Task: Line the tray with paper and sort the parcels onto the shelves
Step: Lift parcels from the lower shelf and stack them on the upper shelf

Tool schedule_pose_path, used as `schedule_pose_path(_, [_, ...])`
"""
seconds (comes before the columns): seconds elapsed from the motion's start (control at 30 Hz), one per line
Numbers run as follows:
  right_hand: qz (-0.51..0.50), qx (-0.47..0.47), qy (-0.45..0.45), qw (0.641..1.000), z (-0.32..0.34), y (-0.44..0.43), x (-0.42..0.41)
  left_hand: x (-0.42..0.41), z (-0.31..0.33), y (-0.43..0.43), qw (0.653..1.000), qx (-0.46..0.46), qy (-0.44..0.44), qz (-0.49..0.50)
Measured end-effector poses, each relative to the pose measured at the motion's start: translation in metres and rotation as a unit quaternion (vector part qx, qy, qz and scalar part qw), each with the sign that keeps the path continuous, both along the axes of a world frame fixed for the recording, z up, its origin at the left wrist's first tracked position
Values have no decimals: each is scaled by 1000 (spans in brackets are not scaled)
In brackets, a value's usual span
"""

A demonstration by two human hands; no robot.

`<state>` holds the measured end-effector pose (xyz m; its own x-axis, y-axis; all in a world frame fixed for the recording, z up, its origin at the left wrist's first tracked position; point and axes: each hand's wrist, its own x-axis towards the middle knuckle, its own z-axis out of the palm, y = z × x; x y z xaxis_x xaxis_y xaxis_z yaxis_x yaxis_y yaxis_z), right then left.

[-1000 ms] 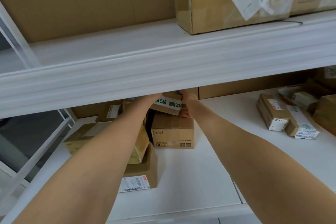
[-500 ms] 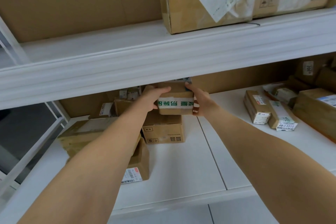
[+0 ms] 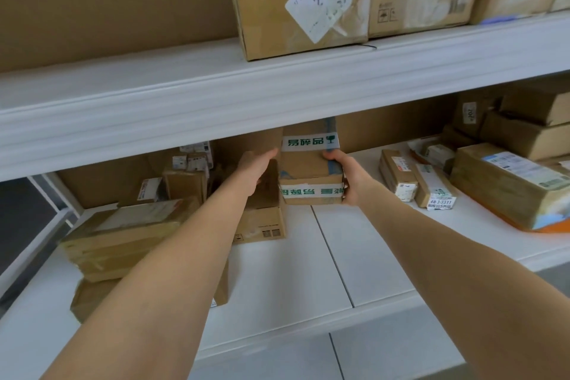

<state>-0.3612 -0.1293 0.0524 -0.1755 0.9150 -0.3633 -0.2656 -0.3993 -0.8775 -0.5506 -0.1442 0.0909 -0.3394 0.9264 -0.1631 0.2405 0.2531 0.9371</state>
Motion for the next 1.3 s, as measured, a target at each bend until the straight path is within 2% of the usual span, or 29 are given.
schedule_pose_path(0.17, [-6, 3, -7, 1000, 1, -12, 18, 27, -1, -1, 990, -66, -84, -87])
schedule_pose_path(0.43, [25, 27, 9, 999, -7, -25, 60, 54, -16, 2, 954, -174, -140, -200])
schedule_pose_path(0.6, [27, 21, 13, 999, -17, -29, 90, 78, -17, -10, 955, -171, -113, -217])
schedule_pose_path(0.83, [24, 13, -39, 999, -13, -59, 142, 121, -19, -39, 950, -149, -75, -263])
schedule_pose_path(1.0, [64, 17, -85, 994, 1, -91, 185, 160, -11, -65, 944, -139, -53, -295])
schedule_pose_path(1.3, [84, 28, -112, 990, 26, -138, 250, 219, 11, -114, 934, -114, -16, -338])
